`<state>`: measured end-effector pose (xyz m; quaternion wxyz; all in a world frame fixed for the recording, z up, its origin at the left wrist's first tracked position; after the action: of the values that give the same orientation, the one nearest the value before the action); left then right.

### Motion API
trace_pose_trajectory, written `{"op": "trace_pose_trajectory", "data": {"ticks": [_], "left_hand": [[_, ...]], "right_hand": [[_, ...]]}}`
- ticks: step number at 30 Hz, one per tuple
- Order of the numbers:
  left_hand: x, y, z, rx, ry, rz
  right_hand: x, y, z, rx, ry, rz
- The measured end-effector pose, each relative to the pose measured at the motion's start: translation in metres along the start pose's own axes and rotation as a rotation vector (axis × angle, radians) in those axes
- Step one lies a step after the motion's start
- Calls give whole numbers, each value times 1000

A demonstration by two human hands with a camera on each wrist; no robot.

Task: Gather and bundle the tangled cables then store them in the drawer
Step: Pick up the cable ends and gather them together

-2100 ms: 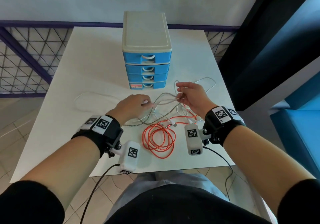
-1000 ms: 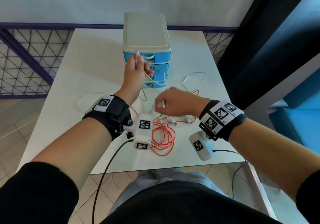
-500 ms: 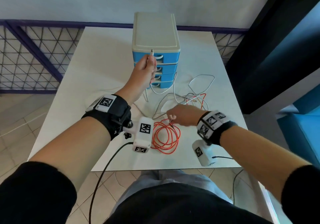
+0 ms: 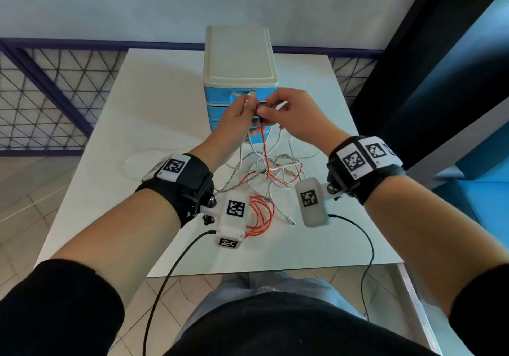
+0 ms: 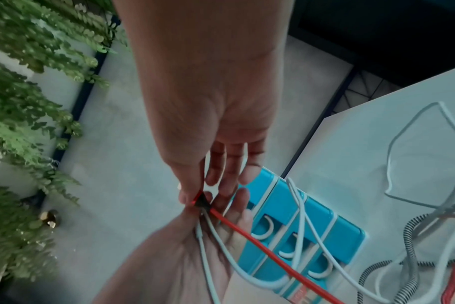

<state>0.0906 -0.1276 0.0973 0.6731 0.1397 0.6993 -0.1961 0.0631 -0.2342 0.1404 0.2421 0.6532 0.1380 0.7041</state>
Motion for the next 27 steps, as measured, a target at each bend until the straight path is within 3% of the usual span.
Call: {"op": "trace_pose_trajectory", "data": {"ticks": [5,9,11,15,17,22,27], "left_hand": [[10,-1,-2,-52,82,-59],[15,-3,-1,-79,62,-65],[12,-1,1,-96,35,-67],[8,2,4,-61,27,-17],[6,2,3,-50,14,22],[3,1,-2,-43,37,-23],[-1,8,-7,-75,68,-80]], "right_hand": [[-14,-6,3,-93,-45,-83],[-10,-11,-5,-10,-88,56],[-7,-17,-10,127,-111,11],[-26,-55,-42,699,-160,-331],[-53,-71,-59,843,-229,-468],[-101,-106,-69,803,-167,-773],[-128,-105,-73,744,-20,-992]]}}
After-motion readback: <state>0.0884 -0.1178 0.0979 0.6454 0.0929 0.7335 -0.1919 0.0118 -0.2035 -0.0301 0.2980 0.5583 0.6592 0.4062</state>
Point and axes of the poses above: each hand's wrist, its own z-axis towards the middle knuckle, its own y-axis out of the back of the hand, x = y × z, the point moved 8 cm from there along z, towards the middle knuckle, and after that the axes turned 2 degrees about -x, right-handed, at the moved point
